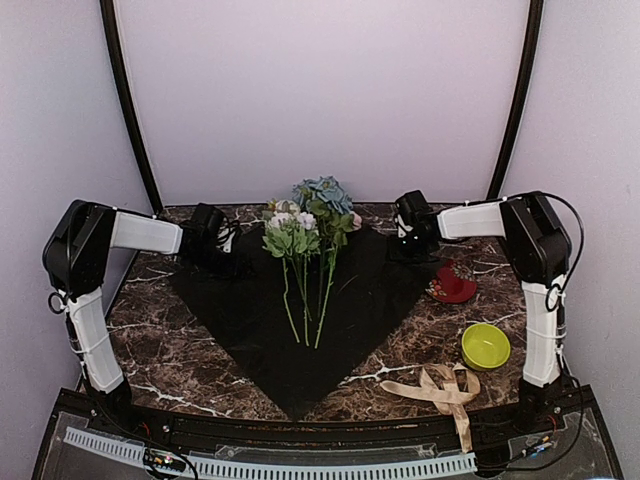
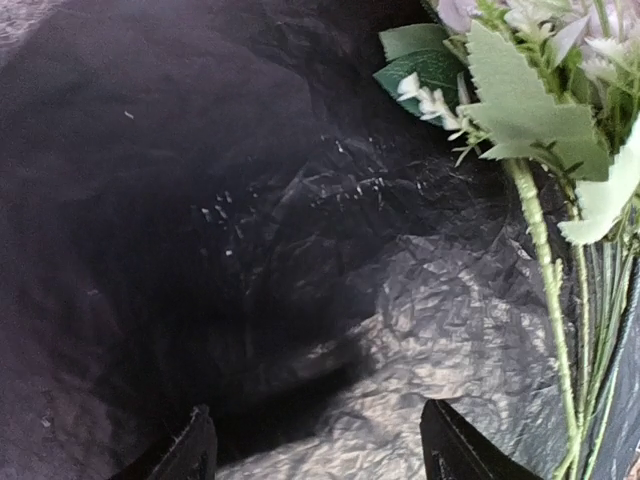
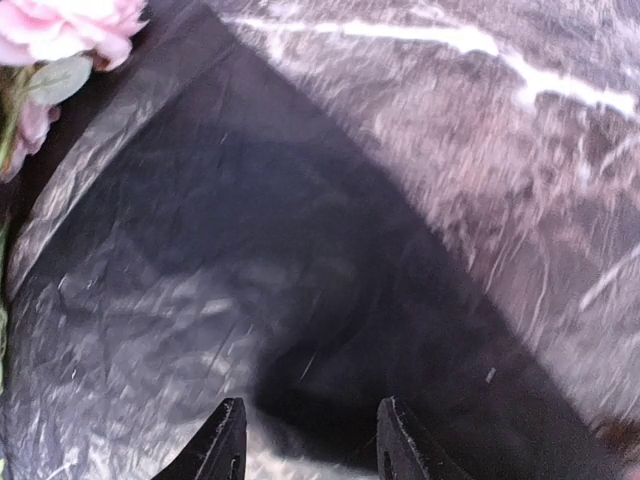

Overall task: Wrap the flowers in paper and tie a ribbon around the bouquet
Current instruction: Move the flattened wrapping paper to the center of the board.

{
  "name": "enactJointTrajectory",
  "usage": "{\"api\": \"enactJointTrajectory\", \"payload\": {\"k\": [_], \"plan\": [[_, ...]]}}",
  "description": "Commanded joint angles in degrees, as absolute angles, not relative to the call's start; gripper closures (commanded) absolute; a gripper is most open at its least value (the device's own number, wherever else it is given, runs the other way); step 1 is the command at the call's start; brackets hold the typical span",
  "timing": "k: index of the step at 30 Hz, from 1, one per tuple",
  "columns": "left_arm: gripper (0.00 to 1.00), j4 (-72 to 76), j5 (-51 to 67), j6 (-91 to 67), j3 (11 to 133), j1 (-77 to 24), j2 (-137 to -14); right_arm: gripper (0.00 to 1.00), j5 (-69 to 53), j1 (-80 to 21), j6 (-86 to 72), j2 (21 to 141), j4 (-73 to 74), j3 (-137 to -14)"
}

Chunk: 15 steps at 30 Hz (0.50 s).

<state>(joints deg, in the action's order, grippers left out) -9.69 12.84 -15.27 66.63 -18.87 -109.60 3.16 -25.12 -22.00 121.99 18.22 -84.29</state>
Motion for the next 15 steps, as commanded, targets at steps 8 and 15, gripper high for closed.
{"api": "enactJointTrajectory", "payload": {"k": [8,15], "plan": [[0.27,-12.5,8.1,1.7,61.5,-27.8,-91.7,0.55,-0.2,-24.9,-15.5,118.6,23.0,-88.3],[0.26,-12.0,21.7,12.3,50.4,-43.1,-73.3,0.55,-6.7,-33.5,-9.7,105.1,20.0,-77.8]]}}
